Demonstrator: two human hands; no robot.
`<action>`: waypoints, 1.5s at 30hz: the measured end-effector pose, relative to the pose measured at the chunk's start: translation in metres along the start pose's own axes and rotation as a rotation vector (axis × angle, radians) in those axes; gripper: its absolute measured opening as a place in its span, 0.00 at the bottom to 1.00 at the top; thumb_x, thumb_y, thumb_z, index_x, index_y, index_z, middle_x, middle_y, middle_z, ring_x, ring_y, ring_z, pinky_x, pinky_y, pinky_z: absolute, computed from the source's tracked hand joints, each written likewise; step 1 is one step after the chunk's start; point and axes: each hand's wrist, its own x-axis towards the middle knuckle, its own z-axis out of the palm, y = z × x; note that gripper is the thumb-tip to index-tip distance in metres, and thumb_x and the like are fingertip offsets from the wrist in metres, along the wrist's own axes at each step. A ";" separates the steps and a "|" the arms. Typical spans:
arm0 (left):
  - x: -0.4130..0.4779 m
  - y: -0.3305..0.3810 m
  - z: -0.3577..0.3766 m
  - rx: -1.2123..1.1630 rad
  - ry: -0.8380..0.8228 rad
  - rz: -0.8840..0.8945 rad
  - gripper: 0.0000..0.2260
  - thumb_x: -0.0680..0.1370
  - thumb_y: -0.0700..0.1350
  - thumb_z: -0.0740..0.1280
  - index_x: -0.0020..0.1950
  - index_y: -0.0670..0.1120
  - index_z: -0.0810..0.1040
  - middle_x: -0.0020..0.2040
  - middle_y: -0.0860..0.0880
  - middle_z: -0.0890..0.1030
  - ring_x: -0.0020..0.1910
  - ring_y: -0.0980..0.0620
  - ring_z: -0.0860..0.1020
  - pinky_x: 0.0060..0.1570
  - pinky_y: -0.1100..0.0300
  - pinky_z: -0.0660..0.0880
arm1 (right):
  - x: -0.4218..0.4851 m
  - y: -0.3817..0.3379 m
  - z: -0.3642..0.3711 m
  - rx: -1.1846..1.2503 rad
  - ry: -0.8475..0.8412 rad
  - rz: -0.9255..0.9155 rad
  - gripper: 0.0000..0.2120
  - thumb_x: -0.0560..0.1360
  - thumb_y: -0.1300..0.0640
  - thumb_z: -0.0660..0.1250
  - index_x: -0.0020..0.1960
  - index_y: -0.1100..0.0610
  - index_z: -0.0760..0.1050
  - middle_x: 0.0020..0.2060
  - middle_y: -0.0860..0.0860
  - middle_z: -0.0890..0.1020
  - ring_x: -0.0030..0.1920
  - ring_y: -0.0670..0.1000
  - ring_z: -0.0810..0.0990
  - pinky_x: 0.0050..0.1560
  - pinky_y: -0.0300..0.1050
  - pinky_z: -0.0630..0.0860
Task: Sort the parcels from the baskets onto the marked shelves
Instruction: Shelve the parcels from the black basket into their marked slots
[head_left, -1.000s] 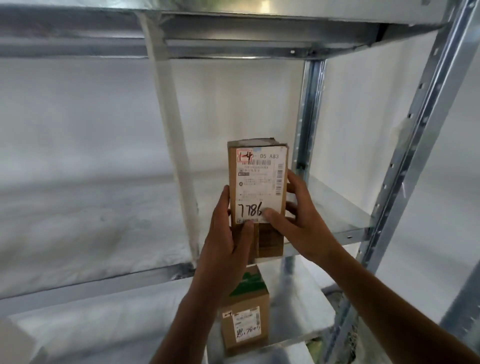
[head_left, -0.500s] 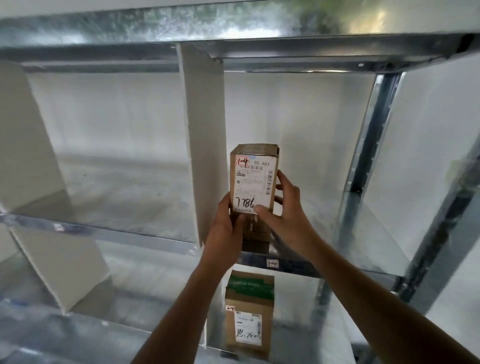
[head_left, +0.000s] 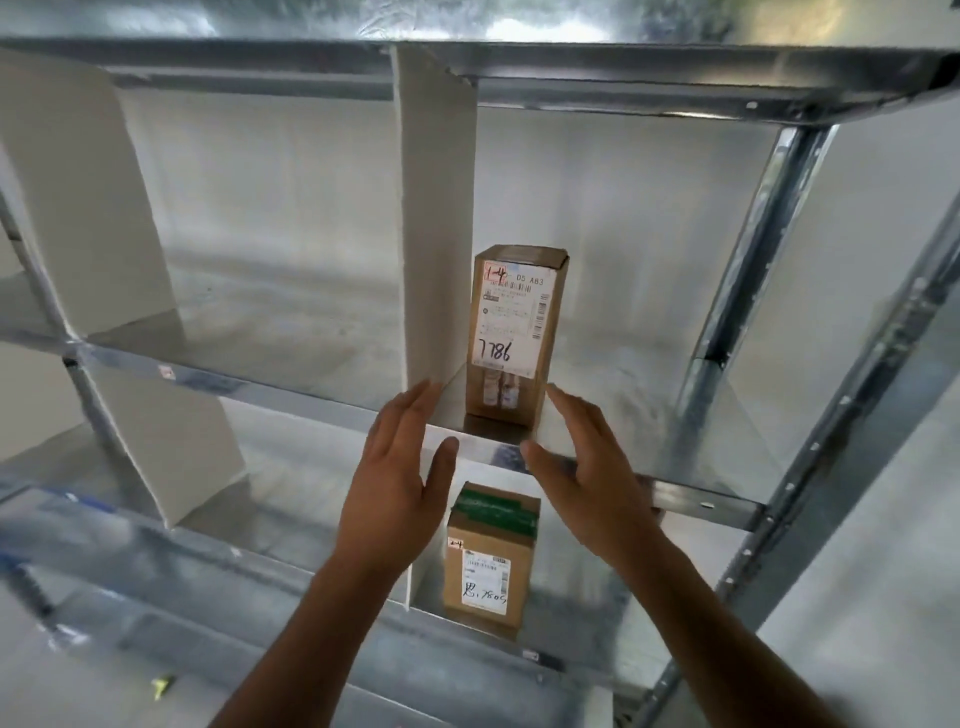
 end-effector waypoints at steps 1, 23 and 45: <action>-0.012 -0.007 -0.009 0.033 -0.018 0.013 0.25 0.83 0.60 0.58 0.79 0.54 0.65 0.79 0.52 0.67 0.78 0.48 0.66 0.72 0.48 0.67 | -0.016 -0.008 0.006 -0.010 -0.037 0.006 0.38 0.73 0.19 0.45 0.78 0.34 0.53 0.79 0.36 0.61 0.78 0.44 0.63 0.75 0.49 0.65; -0.422 -0.237 -0.384 0.533 -0.098 -0.966 0.32 0.79 0.70 0.49 0.82 0.63 0.53 0.84 0.57 0.50 0.83 0.46 0.41 0.80 0.43 0.41 | -0.278 -0.325 0.394 -0.008 -0.965 -0.415 0.31 0.84 0.38 0.55 0.84 0.44 0.53 0.84 0.49 0.54 0.84 0.49 0.45 0.83 0.52 0.42; -0.490 -0.431 -0.653 0.788 0.166 -1.493 0.29 0.82 0.65 0.54 0.82 0.60 0.56 0.84 0.56 0.51 0.83 0.47 0.42 0.80 0.44 0.41 | -0.286 -0.615 0.731 0.173 -1.368 -0.858 0.32 0.84 0.37 0.50 0.85 0.46 0.53 0.84 0.52 0.55 0.84 0.52 0.46 0.83 0.54 0.43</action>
